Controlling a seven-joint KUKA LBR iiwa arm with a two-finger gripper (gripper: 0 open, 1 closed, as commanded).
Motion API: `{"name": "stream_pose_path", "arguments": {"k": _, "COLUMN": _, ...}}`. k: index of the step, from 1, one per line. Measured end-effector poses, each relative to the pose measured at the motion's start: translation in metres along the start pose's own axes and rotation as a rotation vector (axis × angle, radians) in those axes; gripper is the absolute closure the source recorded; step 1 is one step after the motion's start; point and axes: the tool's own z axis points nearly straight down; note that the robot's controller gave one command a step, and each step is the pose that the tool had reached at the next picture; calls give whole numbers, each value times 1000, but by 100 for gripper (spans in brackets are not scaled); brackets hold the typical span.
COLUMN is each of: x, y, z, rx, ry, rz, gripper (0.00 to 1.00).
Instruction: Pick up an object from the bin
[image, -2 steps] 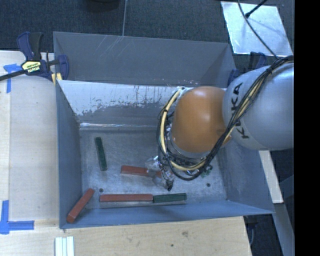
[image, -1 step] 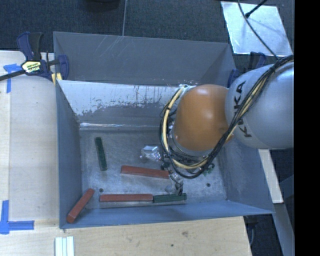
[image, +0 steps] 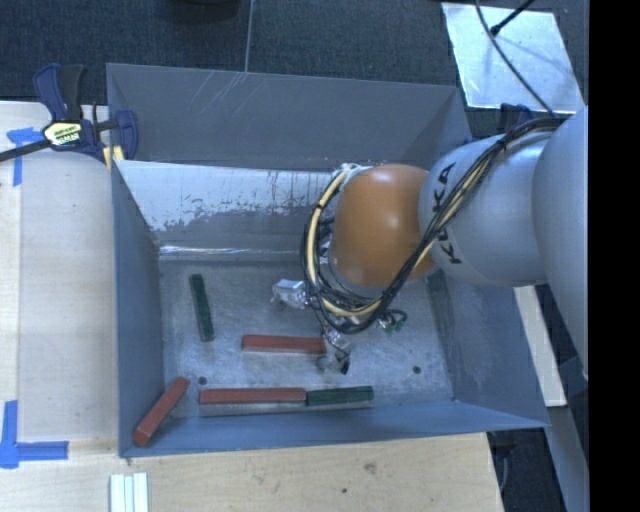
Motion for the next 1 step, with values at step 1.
{"name": "stream_pose_path", "arguments": {"k": 1, "x": -1, "y": 0, "z": -4, "rx": 1, "ry": -3, "rz": -1, "gripper": 100}}
